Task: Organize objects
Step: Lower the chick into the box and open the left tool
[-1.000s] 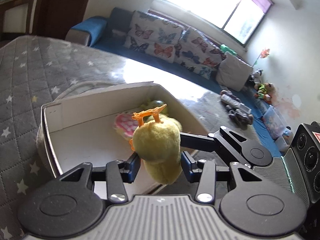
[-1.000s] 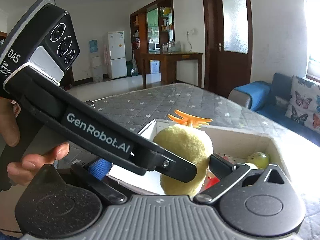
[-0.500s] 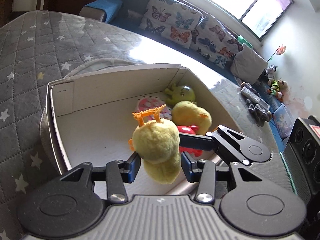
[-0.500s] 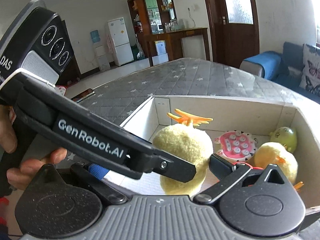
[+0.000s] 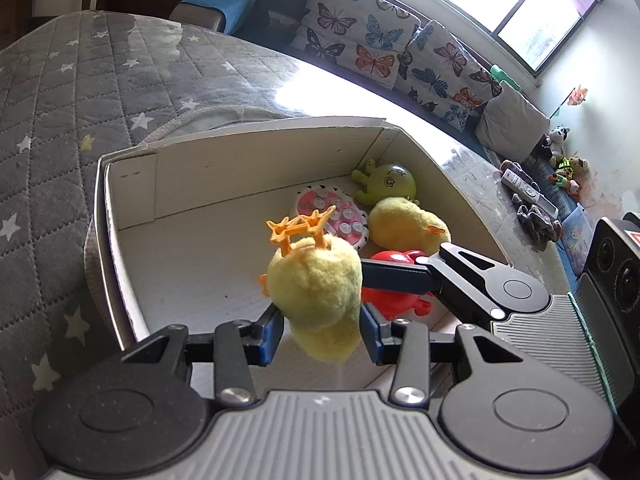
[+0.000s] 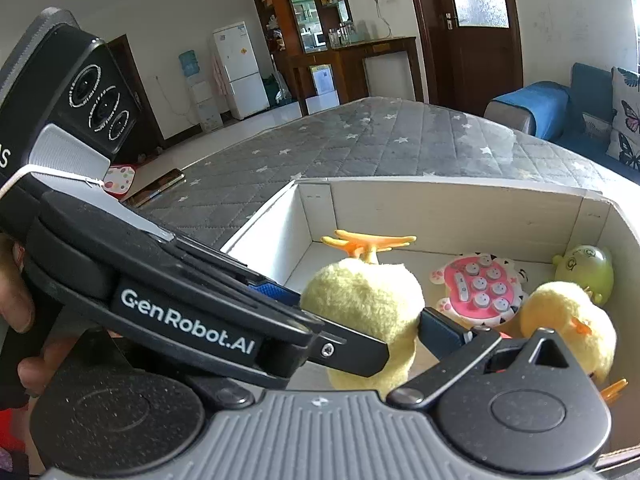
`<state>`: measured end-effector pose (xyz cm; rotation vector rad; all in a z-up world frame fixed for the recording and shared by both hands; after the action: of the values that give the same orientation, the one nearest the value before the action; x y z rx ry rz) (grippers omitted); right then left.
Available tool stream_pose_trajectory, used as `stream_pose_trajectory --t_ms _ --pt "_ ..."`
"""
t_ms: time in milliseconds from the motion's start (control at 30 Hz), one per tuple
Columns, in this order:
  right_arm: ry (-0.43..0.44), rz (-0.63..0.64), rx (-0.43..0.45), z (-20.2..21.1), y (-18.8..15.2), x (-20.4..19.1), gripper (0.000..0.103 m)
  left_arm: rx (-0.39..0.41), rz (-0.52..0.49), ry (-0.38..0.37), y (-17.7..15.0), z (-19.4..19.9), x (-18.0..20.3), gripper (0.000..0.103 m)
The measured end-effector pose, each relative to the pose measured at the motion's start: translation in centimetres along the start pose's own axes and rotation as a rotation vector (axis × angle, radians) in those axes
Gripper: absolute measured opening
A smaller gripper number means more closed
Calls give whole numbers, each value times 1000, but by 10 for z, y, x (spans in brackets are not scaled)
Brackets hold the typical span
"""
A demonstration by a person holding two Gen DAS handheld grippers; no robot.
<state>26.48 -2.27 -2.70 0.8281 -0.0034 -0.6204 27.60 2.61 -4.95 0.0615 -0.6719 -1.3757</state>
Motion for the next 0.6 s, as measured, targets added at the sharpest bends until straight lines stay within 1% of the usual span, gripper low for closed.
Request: stream_pose_trajectory --t_ms 133,600 --pt "-7 -2 -5 2 -6 -1 103 -2 1 20 1 -1 -1 103" --pt "6 26 -11 -4 -4 -8 103 -2 -8 36 1 -3 -1 103"
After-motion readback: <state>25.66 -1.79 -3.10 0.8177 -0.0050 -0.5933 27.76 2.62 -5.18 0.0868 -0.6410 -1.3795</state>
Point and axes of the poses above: each gripper's, at about its wrist camera, not at the fingertips, and z roughly against the way its jaws point, x to its right, y to its top, the point moved 6 cm from there along -z, roughly the way its jaws point, and after that the axes turned 5 degrees about -x, right-handed, at the moved point
